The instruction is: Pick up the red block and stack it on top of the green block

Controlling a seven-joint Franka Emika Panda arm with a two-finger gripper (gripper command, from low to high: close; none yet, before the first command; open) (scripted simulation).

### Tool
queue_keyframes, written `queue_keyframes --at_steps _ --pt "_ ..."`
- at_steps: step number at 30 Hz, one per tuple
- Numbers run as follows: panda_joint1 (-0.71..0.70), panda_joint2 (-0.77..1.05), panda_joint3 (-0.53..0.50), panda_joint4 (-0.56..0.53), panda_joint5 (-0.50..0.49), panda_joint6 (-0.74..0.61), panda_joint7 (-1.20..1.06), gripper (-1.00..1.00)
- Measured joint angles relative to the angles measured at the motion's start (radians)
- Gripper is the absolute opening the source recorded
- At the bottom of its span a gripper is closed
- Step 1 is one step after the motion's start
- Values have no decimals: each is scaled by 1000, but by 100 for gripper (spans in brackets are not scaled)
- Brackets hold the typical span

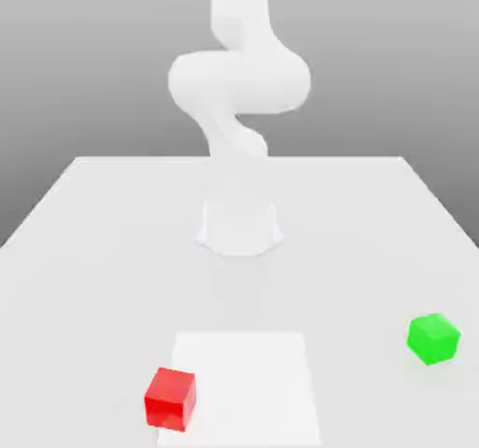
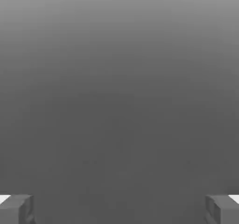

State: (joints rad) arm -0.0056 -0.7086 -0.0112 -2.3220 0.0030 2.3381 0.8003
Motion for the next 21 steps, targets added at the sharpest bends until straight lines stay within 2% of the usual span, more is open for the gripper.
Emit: queue_keyframes --at_steps 21 --pt "-66 768 -83 -185 35 320 -4 0"
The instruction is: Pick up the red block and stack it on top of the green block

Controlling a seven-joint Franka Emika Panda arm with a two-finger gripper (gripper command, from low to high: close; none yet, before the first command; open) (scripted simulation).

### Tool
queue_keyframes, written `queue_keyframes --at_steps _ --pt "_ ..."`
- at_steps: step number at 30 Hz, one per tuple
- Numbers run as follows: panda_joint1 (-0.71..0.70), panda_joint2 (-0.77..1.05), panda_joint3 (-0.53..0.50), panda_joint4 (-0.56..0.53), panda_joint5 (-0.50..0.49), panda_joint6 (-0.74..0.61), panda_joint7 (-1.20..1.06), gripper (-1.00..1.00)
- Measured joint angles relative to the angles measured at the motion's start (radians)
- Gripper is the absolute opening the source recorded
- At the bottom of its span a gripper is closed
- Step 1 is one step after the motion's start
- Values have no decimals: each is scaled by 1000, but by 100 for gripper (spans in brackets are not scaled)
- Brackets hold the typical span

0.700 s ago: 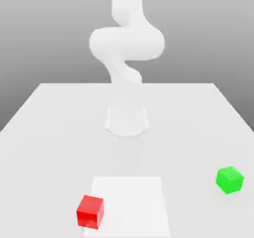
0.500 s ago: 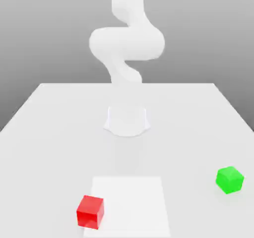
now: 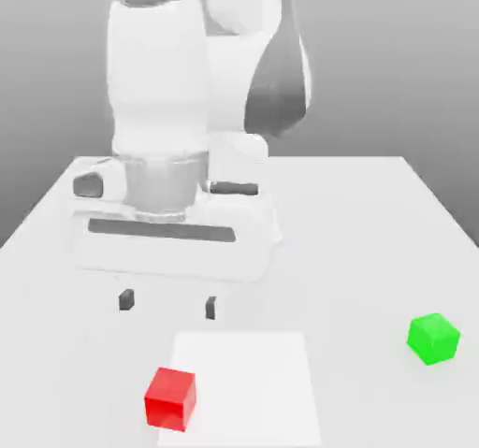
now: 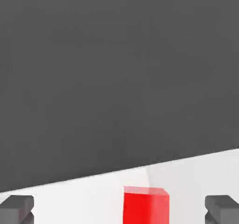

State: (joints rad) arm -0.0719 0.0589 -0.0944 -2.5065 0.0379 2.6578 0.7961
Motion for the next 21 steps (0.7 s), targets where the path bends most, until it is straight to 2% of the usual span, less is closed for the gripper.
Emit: queue_keyframes --at_steps 7,8,15,21 --pt "-27 254 17 -5 37 166 -24 0" --pt "-32 286 24 0 45 193 -30 -100" --pt "-34 293 26 1 44 198 -29 -100" --pt "-10 121 17 -27 -3 55 -24 -100"
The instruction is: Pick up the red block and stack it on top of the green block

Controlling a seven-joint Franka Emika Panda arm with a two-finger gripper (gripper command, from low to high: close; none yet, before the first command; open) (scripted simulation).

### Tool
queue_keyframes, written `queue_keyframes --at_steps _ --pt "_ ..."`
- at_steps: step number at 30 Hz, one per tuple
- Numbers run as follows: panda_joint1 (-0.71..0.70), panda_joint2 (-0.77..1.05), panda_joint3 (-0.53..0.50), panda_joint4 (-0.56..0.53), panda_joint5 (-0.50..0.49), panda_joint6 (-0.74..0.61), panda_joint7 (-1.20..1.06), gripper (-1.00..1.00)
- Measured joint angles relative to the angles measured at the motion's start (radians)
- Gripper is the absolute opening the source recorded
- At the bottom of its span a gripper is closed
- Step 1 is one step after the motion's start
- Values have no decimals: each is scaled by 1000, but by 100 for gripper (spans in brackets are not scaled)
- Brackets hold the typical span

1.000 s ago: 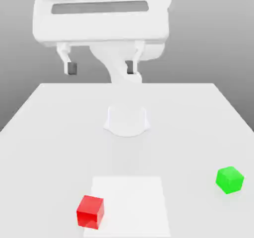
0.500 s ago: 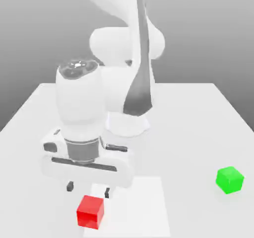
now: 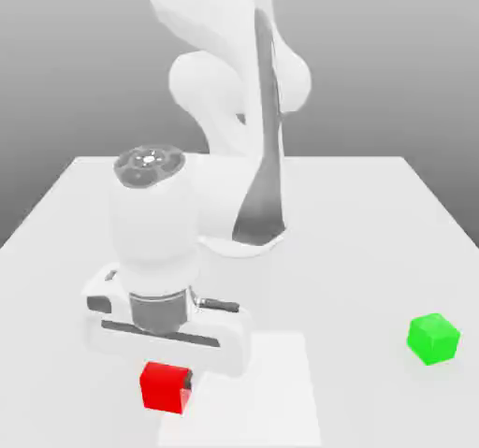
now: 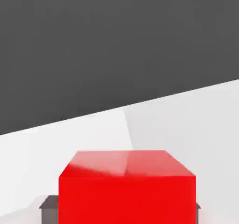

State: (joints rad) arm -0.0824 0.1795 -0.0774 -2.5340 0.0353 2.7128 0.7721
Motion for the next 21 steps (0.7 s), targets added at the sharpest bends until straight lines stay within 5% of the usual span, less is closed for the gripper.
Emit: queue_keyframes --at_steps 21 --pt "367 -131 403 -58 -63 -77 -879 -100"
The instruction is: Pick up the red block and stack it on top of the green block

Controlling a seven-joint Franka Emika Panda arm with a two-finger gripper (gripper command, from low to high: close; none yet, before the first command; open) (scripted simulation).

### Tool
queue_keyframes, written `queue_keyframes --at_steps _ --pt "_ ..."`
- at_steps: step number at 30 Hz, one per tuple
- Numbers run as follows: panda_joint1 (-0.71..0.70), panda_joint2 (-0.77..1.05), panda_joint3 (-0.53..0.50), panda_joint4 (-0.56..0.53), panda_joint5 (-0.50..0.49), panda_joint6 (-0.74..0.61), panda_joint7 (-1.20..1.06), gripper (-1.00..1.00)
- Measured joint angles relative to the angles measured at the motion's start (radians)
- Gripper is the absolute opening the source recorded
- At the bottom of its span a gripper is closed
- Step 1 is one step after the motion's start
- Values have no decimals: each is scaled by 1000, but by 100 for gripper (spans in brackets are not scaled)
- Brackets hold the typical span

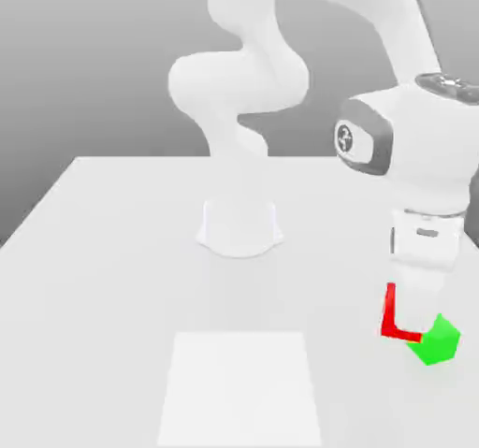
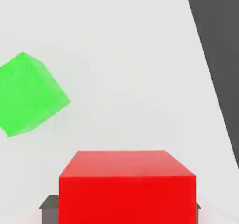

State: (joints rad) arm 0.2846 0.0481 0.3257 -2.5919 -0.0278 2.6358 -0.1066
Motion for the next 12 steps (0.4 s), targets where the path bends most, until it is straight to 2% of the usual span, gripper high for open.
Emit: queue_keyframes --at_steps 4,8,9,12 --pt "74 -2 49 -9 -7 6 -152 -100" --pt "98 130 -1 -2 -126 122 -87 -100" --pt "111 160 -19 0 -154 148 -68 100" --pt "111 160 -19 0 -154 148 -68 100"
